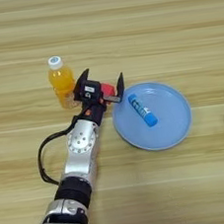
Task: Move the objects on the table
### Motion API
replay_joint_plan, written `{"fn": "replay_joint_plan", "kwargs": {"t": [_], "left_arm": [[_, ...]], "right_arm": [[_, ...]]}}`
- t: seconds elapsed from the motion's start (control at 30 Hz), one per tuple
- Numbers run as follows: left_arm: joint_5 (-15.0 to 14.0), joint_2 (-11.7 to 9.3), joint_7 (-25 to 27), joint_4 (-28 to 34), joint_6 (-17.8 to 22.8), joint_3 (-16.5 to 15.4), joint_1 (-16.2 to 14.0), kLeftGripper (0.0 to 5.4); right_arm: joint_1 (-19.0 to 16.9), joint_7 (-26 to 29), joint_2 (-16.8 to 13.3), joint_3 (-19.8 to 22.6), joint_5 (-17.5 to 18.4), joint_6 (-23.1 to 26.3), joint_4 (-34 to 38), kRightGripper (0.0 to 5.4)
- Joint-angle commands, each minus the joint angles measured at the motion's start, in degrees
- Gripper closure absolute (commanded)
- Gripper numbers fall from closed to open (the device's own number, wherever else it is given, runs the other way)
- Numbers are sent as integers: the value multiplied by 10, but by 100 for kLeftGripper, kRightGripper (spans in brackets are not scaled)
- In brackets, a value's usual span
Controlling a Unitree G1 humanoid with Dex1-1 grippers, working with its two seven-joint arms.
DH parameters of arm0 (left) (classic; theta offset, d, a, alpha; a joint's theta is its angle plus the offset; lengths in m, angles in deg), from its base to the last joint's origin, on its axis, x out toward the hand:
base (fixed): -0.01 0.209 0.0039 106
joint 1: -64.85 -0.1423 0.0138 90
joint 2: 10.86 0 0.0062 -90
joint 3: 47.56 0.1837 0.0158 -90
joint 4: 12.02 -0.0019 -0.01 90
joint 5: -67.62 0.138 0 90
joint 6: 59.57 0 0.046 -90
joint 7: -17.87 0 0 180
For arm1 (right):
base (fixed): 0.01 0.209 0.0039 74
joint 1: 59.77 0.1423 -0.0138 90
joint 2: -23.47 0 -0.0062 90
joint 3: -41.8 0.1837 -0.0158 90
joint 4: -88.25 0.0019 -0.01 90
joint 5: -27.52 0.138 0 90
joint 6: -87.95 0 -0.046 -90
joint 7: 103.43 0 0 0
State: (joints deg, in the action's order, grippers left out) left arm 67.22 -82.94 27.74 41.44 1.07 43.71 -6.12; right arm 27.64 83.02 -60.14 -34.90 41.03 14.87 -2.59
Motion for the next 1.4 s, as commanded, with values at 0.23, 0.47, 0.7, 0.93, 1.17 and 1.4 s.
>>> {"fn": "replay_joint_plan", "kwargs": {"t": [0.23,0.47,0.7,0.93,1.17,1.4], "left_arm": [[0,2,-4,-3,-1,0,7,0],[1,0,-7,-14,-2,-2,12,0],[2,-7,-14,-51,-12,-10,28,0],[4,-8,-16,-66,-19,-11,32,0],[4,-13,-24,-86,-29,-17,41,0],[5,-17,-28,-114,-42,-21,51,0]], "right_arm": [[-21,6,32,-61,-8,35,8,398],[-27,7,39,-83,-10,40,16,398],[-27,-3,30,-96,-44,1,28,345],[-28,-19,20,-80,-75,-62,85,247],[-28,-14,13,-91,-97,-97,102,183],[-19,-2,19,-127,-114,-100,116,97]]}}
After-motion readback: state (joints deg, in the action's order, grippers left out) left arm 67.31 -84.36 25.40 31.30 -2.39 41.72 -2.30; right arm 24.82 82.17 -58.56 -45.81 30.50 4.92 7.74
